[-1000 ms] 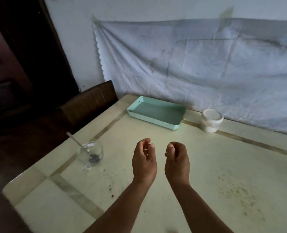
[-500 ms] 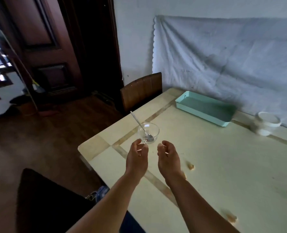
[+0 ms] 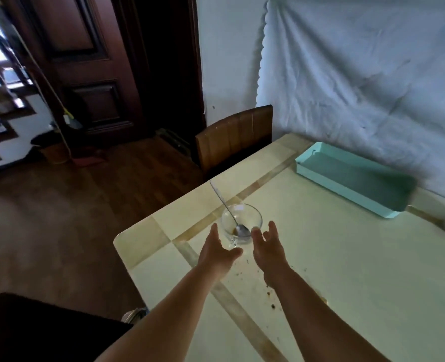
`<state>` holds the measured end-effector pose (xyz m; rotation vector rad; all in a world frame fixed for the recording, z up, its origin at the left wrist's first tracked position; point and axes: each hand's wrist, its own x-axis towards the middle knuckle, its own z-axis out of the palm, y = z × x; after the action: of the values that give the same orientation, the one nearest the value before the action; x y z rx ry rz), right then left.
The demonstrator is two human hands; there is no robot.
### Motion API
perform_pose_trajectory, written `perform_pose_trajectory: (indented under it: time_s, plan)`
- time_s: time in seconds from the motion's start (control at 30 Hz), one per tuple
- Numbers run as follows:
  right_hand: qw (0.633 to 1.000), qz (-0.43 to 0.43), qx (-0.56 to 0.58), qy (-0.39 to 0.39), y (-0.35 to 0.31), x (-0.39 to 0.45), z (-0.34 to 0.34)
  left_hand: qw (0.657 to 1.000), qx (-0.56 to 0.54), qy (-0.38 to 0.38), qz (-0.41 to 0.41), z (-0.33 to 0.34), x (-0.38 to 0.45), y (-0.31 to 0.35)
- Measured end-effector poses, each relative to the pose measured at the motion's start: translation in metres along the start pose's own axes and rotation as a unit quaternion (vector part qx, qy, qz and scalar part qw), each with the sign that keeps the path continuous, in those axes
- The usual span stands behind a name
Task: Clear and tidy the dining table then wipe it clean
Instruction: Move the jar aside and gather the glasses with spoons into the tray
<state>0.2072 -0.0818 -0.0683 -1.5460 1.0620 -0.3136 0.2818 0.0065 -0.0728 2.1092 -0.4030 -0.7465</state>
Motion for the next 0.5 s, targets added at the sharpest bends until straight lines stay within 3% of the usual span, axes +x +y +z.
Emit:
perform_pose_trajectory:
  time_s: [0.27, 0.5]
  plan:
    - [1.000, -0.005, -0.019, -0.022, 0.006, 0.045, 0.001, 0.998, 0.005, 0.050, 0.041, 0.012, 0.039, -0.002]
    - [0.999, -0.007, -0.003, 0.032, 0.003, 0.063, -0.010, 0.994, -0.011, 0.069, 0.082, 0.025, 0.053, 0.018]
